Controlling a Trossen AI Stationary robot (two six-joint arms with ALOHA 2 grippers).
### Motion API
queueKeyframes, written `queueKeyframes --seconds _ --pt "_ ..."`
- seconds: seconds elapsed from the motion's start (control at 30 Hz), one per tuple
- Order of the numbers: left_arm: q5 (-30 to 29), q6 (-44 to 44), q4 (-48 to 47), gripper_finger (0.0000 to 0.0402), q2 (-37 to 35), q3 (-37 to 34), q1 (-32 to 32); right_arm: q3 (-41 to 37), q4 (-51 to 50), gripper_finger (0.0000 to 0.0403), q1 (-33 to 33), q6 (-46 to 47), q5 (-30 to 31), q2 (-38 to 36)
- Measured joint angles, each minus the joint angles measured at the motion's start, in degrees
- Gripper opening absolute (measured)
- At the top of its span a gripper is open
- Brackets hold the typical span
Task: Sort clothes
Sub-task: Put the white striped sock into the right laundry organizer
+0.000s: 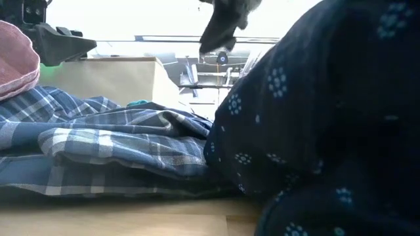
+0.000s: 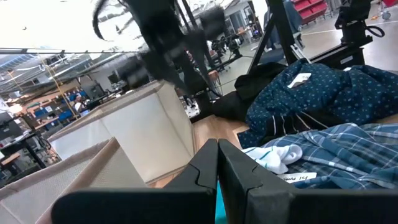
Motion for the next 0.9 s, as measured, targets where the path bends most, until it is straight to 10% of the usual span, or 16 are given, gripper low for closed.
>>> queueKeyframes --seconds 0.37,0.67,0.9 --pt "0.0 0.0 0.0 0.0 0.0 0.0 -0.01 -0.02 2.24 0.0121 0.04 -10.89 -0.62 12.0" --pt "0.02 -0.04 0.0 0.0 0.0 0.0 0.01 0.0 1.88 0.0011 0.85 -10.62 -2.03 12.84" --pt "0.02 -0.04 0.0 0.0 0.0 0.0 0.01 3.47 -3.2 0.0002 1.29 -6.59 -9.89 12.21"
